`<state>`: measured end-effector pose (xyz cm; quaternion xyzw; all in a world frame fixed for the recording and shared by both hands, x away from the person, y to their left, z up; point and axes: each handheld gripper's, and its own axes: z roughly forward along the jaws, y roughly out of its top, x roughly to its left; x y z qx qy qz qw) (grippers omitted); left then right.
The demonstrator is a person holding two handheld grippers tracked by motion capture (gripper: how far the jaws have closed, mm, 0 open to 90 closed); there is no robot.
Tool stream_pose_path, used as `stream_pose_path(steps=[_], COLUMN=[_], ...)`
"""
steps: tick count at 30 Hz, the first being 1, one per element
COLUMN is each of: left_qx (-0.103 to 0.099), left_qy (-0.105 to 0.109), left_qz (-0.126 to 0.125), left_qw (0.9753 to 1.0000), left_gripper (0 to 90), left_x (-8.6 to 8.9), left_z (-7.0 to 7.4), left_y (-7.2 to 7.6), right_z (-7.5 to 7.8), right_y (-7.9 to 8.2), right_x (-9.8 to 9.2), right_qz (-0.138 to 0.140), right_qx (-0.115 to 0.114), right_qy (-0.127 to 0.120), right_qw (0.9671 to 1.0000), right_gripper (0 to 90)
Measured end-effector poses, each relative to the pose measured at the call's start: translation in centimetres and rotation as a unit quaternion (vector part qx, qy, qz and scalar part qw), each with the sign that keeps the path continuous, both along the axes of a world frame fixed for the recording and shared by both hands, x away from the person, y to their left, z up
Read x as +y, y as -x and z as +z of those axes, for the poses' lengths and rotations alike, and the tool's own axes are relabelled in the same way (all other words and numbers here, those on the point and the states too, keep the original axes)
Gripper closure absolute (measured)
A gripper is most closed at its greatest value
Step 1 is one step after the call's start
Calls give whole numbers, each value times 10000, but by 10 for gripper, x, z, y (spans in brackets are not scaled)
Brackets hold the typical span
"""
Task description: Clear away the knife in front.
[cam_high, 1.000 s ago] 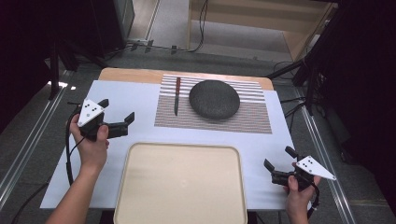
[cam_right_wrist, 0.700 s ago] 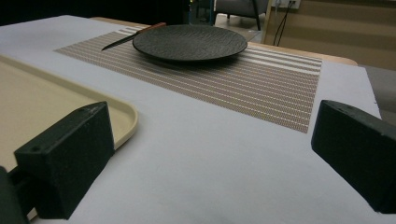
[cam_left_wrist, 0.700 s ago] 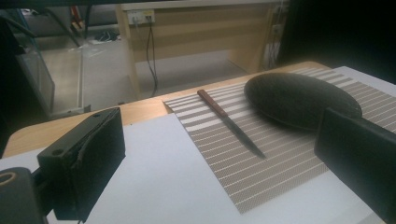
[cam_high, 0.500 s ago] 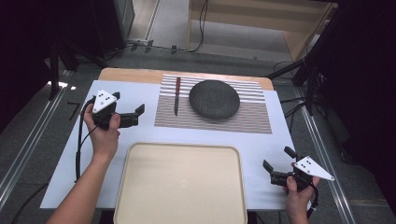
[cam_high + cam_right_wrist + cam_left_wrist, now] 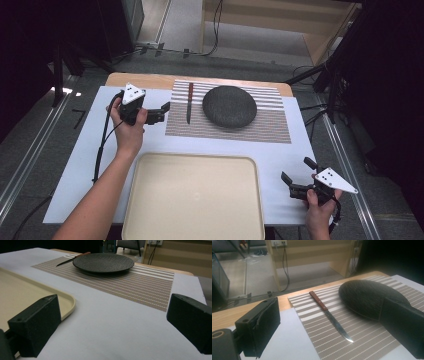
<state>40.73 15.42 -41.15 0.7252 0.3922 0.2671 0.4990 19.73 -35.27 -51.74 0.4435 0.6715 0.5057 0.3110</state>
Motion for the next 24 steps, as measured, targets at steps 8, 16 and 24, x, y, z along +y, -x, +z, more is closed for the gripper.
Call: stream_pose_path(steps=[8, 16, 24], left_qx=[203, 389, 718], left_qy=[5, -104, -225], left_qz=[-169, -124, -122], left_qw=[9997, 9991, 9971], left_gripper=[46, 101, 193], left_x=[-16, -36, -56], left_z=[-1, -3, -8], left_y=[-19, -39, -65], right_z=[0, 0, 0], right_y=[0, 0, 0], right_x=[0, 1, 2], right_qz=[9, 16, 20], right_qx=[-3, -5, 12], right_qy=[2, 39, 63], right_qw=[10000, 10000, 10000], right_gripper=[0, 0, 0])
